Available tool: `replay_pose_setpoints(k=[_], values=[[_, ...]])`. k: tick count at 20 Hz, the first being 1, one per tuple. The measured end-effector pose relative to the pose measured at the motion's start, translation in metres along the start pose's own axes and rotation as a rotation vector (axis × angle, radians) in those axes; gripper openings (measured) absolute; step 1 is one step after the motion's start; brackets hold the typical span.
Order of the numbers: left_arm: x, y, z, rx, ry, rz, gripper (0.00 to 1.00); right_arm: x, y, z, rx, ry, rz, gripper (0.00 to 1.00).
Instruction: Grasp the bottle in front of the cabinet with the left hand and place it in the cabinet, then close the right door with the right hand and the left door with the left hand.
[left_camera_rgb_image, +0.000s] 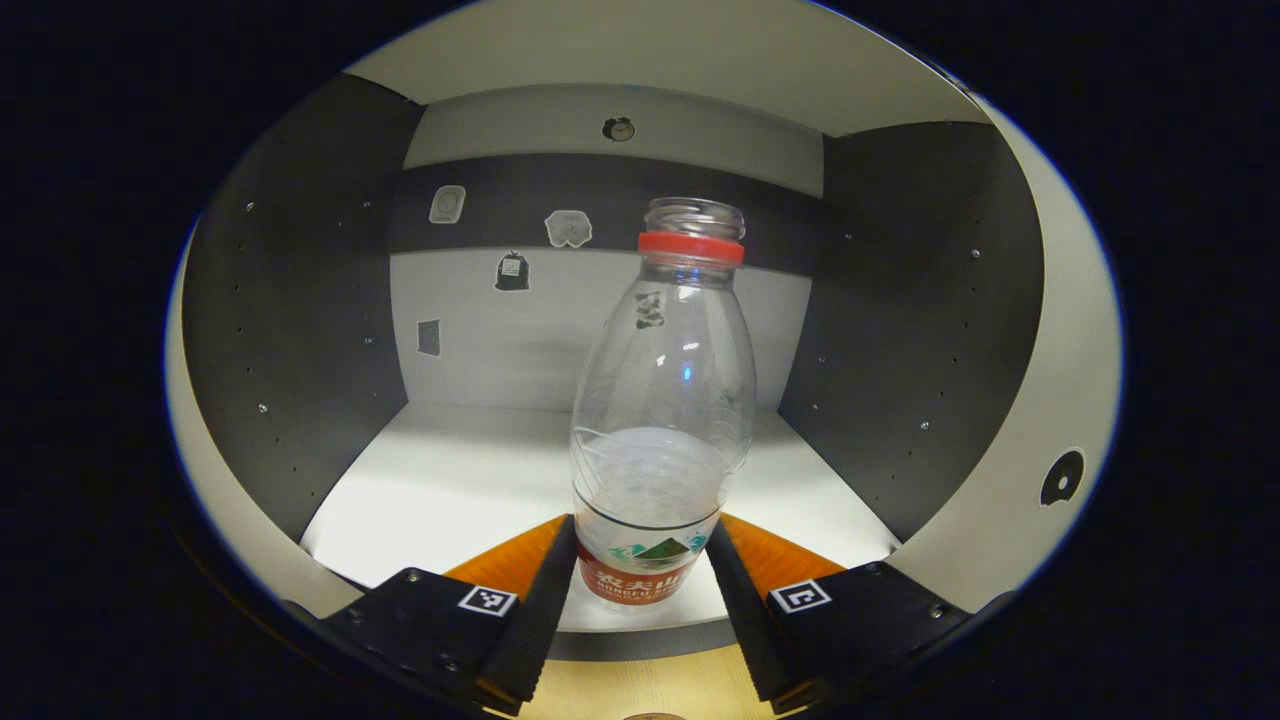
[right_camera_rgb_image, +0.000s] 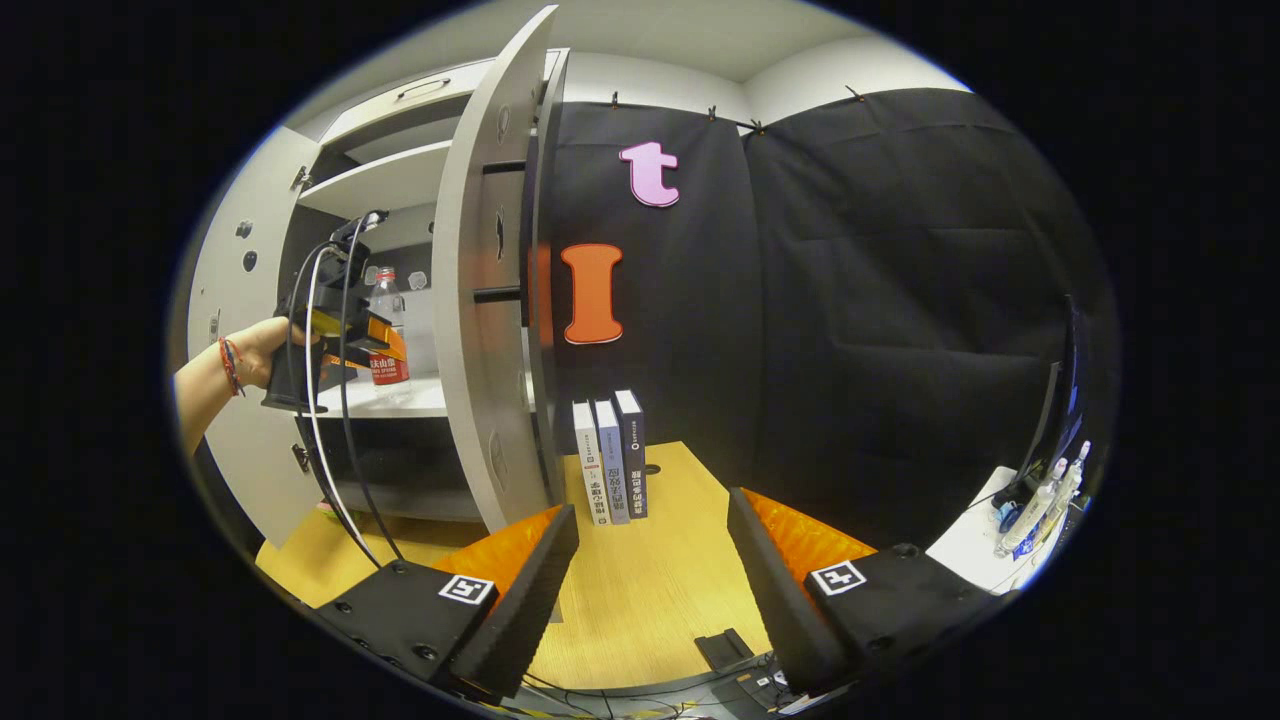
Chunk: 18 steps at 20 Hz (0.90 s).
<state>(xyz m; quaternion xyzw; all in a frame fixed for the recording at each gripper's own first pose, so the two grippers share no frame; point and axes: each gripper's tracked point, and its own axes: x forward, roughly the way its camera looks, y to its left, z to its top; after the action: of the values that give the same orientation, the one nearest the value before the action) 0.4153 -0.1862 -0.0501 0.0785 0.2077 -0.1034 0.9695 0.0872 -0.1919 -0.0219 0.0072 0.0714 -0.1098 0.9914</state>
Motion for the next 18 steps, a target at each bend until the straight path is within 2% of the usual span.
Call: replay_pose_setpoints(k=[2,5,11,18], values=[[-0.002,-0.002,0.001,-0.006,-0.011,-0.005,0.8,-0.001,0.0,-0.003,-0.001,0.003,-0.007,0.99],[-0.009,-0.007,0.0,-0.037,-0.023,-0.033,0.94,-0.007,0.003,-0.005,-0.005,0.007,-0.009,0.99],[-0.036,0.0,-0.009,-0.066,-0.031,-0.033,0.95,-0.017,0.009,0.001,-0.024,-0.017,-0.01,0.99],[-0.119,0.016,-0.005,-0.093,-0.116,-0.027,0.95,-0.029,0.022,0.008,-0.039,-0.049,0.02,0.99]])
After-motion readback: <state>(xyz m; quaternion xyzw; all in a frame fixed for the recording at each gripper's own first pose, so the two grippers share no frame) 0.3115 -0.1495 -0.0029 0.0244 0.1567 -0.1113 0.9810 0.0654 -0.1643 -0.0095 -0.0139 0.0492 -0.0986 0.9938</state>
